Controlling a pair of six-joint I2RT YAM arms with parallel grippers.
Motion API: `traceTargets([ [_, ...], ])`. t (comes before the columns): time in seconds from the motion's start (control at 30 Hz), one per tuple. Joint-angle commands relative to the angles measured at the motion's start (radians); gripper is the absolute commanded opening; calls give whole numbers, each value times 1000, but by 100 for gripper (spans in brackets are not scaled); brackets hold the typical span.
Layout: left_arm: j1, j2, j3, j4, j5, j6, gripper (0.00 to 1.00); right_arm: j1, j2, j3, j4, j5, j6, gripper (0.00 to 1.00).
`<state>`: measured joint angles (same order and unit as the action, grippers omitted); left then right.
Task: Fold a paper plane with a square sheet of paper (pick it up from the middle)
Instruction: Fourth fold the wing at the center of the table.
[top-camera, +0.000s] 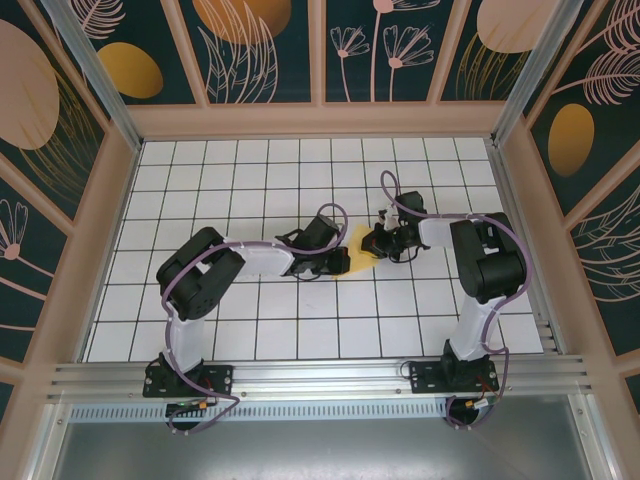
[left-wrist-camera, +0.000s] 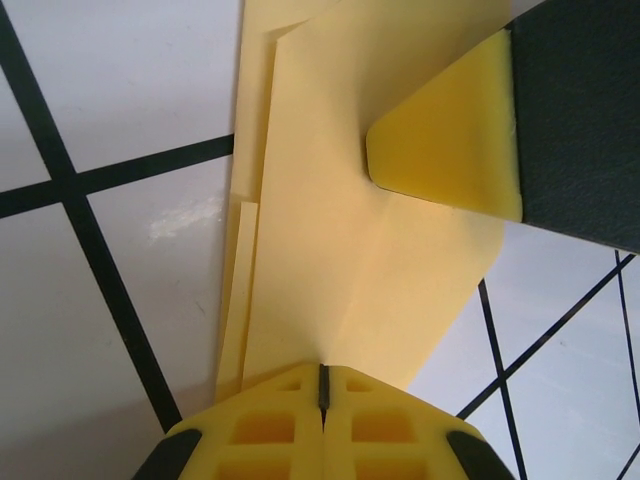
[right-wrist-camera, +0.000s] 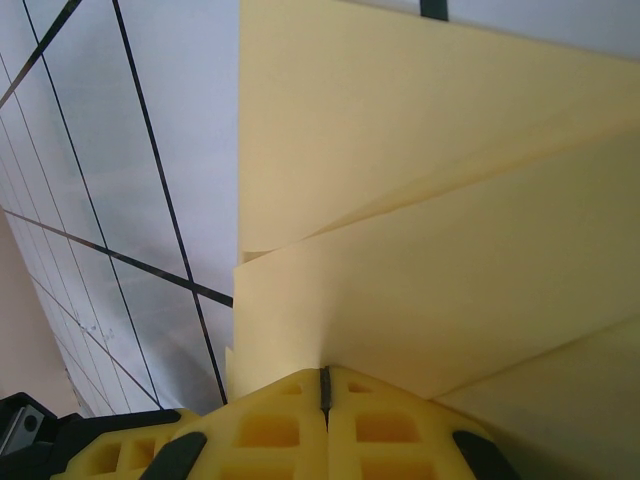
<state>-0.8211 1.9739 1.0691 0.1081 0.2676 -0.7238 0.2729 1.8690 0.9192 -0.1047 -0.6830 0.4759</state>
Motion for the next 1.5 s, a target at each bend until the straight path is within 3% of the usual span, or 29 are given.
traceTargets([
  [0.0, -2, -13, -75, -53, -2, -17, 3, 13, 91, -27, -78, 149, -23, 0],
  [0.4, -2, -130, -234, -101, 54, 72, 1, 11, 87, -26, -86, 160, -25, 0],
  [0.57, -1, -180, -223, -149, 17, 137, 1, 12, 87, -26, -87, 165, -25, 0],
  [0.8, -1, -253, -173, 28, -26, 90, 1, 13, 90, -18, -87, 161, -22, 0],
  [0.97, -3, -184, -152, 134, -30, 16, 0, 13, 87, -17, -87, 158, -19, 0],
  [1.23, -2, -81, -129, 134, 48, -16, 0, 12, 73, -16, -81, 146, -15, 0],
  [1.47, -2, -69, -140, 36, -39, -7, 0, 14, 33, -5, -60, 117, -10, 0],
])
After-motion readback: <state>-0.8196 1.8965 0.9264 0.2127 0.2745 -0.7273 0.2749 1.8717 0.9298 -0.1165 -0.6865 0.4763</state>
